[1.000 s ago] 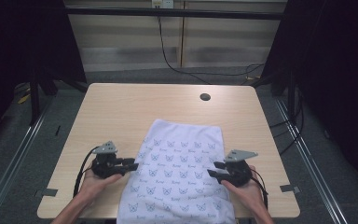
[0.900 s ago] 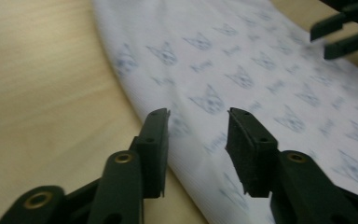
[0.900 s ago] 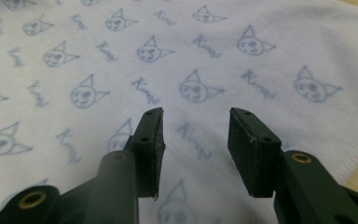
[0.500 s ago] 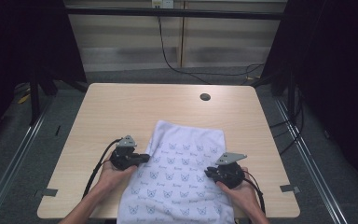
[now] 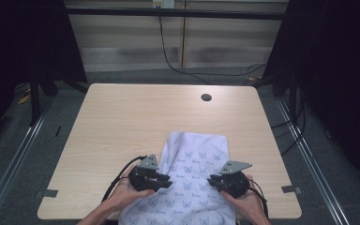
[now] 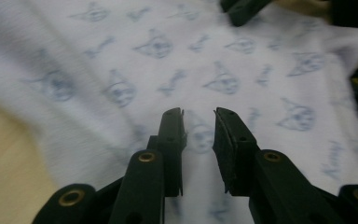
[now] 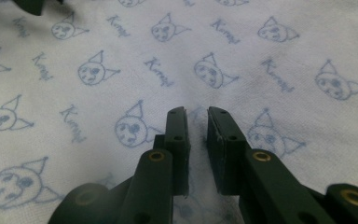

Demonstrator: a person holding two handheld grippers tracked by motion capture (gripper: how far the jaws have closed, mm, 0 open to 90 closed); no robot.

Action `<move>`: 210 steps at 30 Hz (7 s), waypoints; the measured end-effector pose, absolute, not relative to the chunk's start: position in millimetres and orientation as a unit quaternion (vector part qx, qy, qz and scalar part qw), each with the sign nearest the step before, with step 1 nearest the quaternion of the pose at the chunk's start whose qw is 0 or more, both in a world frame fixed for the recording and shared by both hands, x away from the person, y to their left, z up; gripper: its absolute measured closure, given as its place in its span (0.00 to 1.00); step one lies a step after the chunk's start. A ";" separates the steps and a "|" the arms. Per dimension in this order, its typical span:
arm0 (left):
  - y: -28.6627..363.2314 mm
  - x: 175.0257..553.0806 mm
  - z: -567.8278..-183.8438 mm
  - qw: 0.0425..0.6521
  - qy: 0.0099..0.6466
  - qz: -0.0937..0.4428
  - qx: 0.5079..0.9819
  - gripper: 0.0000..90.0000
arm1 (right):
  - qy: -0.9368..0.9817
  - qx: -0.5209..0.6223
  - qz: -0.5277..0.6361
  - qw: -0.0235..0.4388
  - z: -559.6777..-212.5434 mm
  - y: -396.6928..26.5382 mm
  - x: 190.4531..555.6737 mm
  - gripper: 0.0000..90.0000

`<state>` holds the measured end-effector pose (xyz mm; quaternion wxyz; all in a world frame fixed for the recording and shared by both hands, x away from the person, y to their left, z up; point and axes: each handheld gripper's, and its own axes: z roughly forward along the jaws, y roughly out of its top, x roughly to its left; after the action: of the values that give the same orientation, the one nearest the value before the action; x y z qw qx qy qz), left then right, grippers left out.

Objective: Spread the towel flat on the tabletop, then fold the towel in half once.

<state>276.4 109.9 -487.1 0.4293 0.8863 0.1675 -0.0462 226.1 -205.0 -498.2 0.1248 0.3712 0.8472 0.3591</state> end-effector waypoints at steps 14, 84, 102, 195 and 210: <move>122.6 347.7 -502.7 0.439 0.317 -0.002 0.841 0.63 | 0.847 0.370 0.362 0.119 -498.4 -206.7 224.9 0.87; 189.9 366.0 -483.8 0.450 0.341 0.069 0.822 0.77 | 0.825 0.394 0.385 0.128 -483.8 -222.3 229.7 0.80; 190.1 339.0 -504.1 0.403 0.323 0.070 0.853 0.79 | 0.818 0.422 0.372 0.122 -501.9 -216.9 283.0 0.76; 199.9 406.7 -359.3 0.518 0.326 0.148 0.777 0.96 | 0.726 0.423 0.494 0.222 -319.9 -246.1 377.4 0.98; 218.0 359.7 -371.5 0.554 0.289 0.112 0.773 0.96 | 0.726 0.395 0.525 0.202 -346.9 -249.7 319.3 0.98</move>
<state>359.7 218.0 -371.5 0.5536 0.7728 0.2893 0.1120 319.3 -249.7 -346.9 0.2020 0.3949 0.7263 0.5251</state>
